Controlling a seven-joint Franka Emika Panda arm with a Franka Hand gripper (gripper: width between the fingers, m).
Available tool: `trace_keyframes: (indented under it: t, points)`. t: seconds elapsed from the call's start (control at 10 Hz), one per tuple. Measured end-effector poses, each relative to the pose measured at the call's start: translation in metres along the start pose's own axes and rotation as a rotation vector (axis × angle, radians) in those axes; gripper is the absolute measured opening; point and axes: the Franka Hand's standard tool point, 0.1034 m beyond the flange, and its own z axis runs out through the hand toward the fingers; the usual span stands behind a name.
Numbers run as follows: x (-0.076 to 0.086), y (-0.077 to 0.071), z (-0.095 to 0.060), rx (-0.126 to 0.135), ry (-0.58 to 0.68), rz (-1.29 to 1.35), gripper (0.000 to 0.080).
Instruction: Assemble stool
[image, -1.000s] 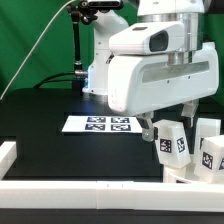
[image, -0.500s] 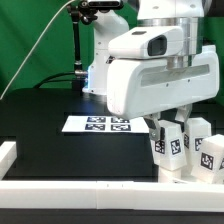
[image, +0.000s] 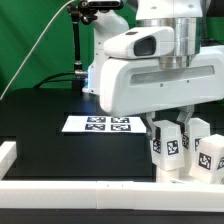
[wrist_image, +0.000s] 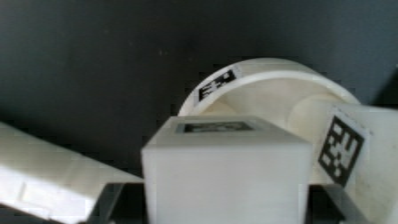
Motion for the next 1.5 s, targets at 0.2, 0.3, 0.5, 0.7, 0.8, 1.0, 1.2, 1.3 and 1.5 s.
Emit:
trace_keyframes:
  t: [0.2, 0.3, 0.5, 0.7, 0.8, 1.0, 1.2, 1.3, 1.5]
  points:
    - [0.001, -0.001, 0.001, 0.013, 0.016, 0.25, 0.0338]
    - [0.001, -0.002, 0.001, 0.024, 0.016, 0.389, 0.0338]
    - [0.003, -0.009, 0.001, 0.019, 0.015, 0.478, 0.0338]
    - [0.003, -0.009, 0.001, 0.023, 0.013, 0.627, 0.0338]
    - [0.003, -0.009, 0.001, 0.024, 0.013, 0.663, 0.0338]
    - [0.003, -0.011, 0.001, 0.032, 0.011, 0.82, 0.0338]
    - [0.004, -0.011, 0.001, 0.033, 0.009, 0.905, 0.0338]
    - [0.004, -0.012, 0.001, 0.036, 0.008, 0.986, 0.0338]
    - [0.004, -0.011, 0.001, 0.057, 0.003, 1.129, 0.0338]
